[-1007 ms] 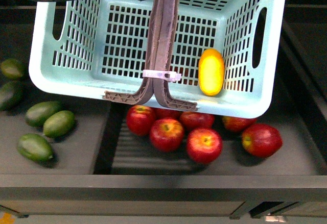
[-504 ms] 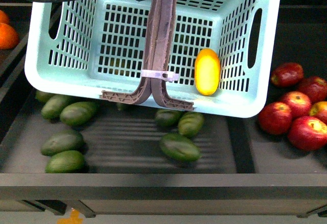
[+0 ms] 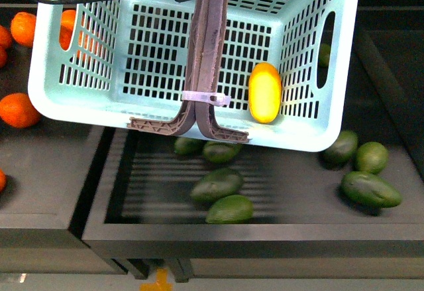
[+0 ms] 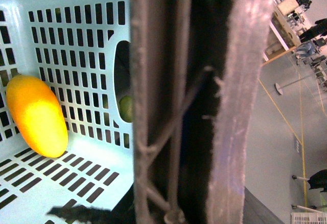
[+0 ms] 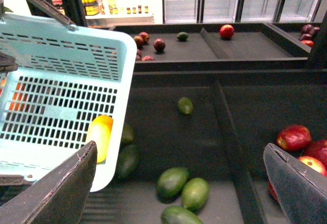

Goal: Pick mango and avocado into basket

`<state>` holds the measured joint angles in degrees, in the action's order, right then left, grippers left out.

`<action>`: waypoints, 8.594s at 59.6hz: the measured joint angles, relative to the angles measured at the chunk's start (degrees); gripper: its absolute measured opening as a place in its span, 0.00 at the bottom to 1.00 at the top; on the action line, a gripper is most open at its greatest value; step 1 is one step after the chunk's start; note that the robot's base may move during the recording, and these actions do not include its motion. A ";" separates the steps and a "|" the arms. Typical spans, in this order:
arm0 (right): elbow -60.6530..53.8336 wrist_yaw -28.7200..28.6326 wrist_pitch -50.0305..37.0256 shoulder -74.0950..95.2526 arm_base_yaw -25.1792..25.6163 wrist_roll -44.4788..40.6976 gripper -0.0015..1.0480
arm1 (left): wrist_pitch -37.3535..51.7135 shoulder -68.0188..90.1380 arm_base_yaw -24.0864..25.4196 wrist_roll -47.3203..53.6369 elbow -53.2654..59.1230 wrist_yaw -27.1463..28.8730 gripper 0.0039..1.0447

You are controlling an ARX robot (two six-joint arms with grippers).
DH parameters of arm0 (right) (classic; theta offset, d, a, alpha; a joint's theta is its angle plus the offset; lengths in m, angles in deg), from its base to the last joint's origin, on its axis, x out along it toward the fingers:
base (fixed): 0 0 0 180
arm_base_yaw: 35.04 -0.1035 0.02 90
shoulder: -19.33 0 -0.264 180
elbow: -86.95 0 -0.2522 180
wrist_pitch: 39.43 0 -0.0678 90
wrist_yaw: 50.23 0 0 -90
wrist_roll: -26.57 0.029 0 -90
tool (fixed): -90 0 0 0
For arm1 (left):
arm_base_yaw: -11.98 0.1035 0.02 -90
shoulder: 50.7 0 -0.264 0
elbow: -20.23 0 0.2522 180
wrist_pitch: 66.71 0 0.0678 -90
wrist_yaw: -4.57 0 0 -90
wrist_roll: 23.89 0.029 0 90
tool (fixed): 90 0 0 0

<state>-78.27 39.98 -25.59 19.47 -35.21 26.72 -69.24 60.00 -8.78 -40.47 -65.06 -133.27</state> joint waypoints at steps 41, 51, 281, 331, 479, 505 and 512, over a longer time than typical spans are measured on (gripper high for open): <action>14.16 -13.97 -6.08 48.30 25.68 -0.13 0.92 | 0.00 0.00 -0.07 -0.02 0.00 -0.85 0.14; 24.55 -11.74 -14.29 74.60 23.34 -0.92 0.92 | 0.00 0.00 -0.24 0.00 0.00 -0.81 0.14; 16.11 -0.02 -39.04 56.61 -0.02 1.42 0.47 | 0.00 0.02 0.04 -0.33 0.00 0.02 0.14; 0.02 -0.20 -29.68 30.32 0.04 0.02 0.02 | 0.00 0.02 -0.02 -0.46 0.00 -0.04 0.14; 0.00 -0.22 0.00 0.00 0.07 0.00 0.92 | 0.00 0.07 0.11 -0.42 0.00 -0.04 0.14; 0.00 -0.02 0.02 0.02 0.09 0.00 0.92 | 0.00 0.07 -0.04 -0.48 0.00 0.02 0.14; -0.02 -0.70 0.00 0.02 0.13 0.00 0.92 | 0.00 0.07 0.52 -0.48 0.00 0.26 0.14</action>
<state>-78.30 39.28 -25.59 19.50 -35.08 26.72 -69.24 60.06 -8.25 -40.95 -65.06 -133.01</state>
